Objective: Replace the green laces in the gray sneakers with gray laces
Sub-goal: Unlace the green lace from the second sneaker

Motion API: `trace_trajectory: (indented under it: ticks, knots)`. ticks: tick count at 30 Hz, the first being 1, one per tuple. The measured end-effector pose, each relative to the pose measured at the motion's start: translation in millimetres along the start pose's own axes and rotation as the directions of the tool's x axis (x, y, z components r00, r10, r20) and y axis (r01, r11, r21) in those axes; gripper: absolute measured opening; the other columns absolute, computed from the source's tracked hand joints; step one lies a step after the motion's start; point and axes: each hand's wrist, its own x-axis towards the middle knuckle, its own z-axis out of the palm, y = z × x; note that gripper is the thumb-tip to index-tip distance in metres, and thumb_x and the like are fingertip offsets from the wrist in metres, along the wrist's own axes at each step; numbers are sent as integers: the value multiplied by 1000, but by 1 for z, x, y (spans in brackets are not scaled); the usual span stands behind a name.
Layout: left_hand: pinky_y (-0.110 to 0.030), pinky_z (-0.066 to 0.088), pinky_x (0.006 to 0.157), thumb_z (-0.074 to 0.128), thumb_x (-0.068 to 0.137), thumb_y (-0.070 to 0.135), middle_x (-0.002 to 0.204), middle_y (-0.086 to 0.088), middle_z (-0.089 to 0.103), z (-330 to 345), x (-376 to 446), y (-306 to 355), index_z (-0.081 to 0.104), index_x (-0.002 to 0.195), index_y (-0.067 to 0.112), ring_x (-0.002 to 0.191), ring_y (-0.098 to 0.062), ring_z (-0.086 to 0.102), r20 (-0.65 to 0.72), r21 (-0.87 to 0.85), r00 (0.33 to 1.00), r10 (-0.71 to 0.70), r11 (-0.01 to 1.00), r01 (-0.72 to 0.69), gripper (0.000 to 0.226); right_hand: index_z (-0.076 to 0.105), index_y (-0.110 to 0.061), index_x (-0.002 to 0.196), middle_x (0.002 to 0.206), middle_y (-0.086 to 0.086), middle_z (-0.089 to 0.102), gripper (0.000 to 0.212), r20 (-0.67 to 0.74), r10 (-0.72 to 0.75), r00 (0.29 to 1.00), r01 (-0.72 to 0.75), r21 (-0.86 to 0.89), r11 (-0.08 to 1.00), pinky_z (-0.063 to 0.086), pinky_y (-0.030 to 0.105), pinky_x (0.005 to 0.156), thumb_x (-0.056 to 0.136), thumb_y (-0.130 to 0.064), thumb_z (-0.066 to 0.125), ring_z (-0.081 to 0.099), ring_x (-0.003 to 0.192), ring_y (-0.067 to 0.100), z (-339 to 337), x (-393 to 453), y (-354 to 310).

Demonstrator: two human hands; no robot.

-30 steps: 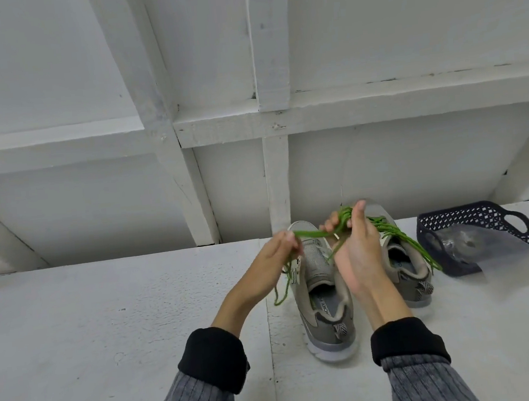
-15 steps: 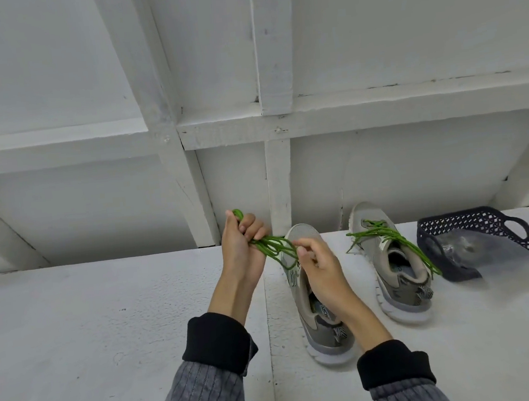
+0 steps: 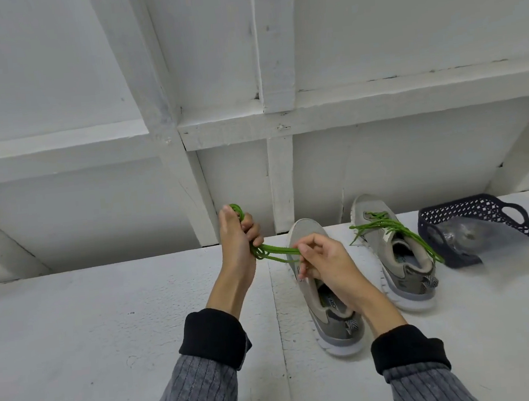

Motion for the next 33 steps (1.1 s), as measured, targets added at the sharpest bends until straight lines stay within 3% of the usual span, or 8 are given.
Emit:
trace_trajectory:
  ticks: [4, 7, 10, 12, 17, 24, 29, 33]
  knots:
    - [-21, 37, 56, 29, 106, 39, 75, 5, 39, -5, -3, -9, 38, 92, 19, 60, -5, 37, 175, 558, 982, 77, 814, -163, 26, 72, -16, 91, 75, -1, 69, 11, -165, -139, 976, 95, -254, 963, 55, 29, 73, 91, -9, 63, 63, 69, 11, 0, 2, -5]
    - [-13, 38, 68, 31, 107, 32, 83, 4, 48, -10, -6, -21, 48, 95, 21, 69, 1, 44, 396, 704, 918, 13, 638, -313, 23, 75, -20, 88, 83, -6, 72, 11, -181, -238, 954, 158, -371, 915, 52, 18, 78, 86, -10, 70, 66, 81, 4, 2, 5, -14]
    - [-16, 41, 74, 31, 107, 35, 91, 0, 60, -9, -5, -26, 52, 95, 15, 81, -7, 55, 473, 736, 874, -112, 595, -322, 31, 75, -20, 85, 81, -7, 72, 14, -201, -280, 939, 194, -364, 911, 50, 14, 76, 82, -6, 73, 67, 79, 2, 1, 6, -18]
    - [-22, 42, 68, 30, 107, 35, 82, 4, 59, -4, -8, -27, 48, 92, 14, 68, -3, 52, 510, 731, 838, -193, 612, -303, 32, 74, -22, 82, 80, -6, 72, 18, -230, -288, 929, 201, -338, 919, 50, 15, 74, 81, -4, 74, 67, 78, 5, -5, 3, -16]
    - [-23, 49, 73, 36, 103, 44, 90, 1, 59, 14, -17, -35, 60, 103, 32, 81, 0, 55, 618, 675, 743, -258, 660, -332, 27, 73, -15, 85, 82, 2, 73, 13, -344, -271, 899, 214, -194, 957, 55, 24, 75, 83, -2, 72, 70, 81, 16, -22, -11, -12]
    - [-18, 35, 61, 35, 106, 34, 64, 16, 39, 93, -44, -63, 40, 75, 22, 58, -1, 38, 578, 578, 813, -75, 740, -343, 34, 70, -22, 88, 84, -8, 71, 18, -561, -355, 748, 218, -298, 929, 53, 18, 75, 88, -4, 66, 67, 79, 5, -112, -49, -14]
    - [-29, 36, 62, 35, 106, 36, 59, 11, 43, 203, -98, -131, 44, 78, 13, 55, -5, 40, 619, 529, 785, 7, 735, -424, 37, 69, -17, 95, 88, -7, 68, 10, -698, -331, 634, 24, -410, 912, 44, 4, 70, 91, -10, 63, 61, 82, 0, -228, -109, -3]
    - [-44, 43, 72, 35, 105, 40, 72, 4, 54, 271, -136, -225, 46, 81, 20, 73, -20, 53, 677, 640, 731, -90, 561, -524, 34, 66, -18, 98, 93, -6, 66, 10, -767, -216, 605, -209, -414, 886, 43, 15, 73, 93, -13, 59, 60, 90, 9, -321, -164, 27]
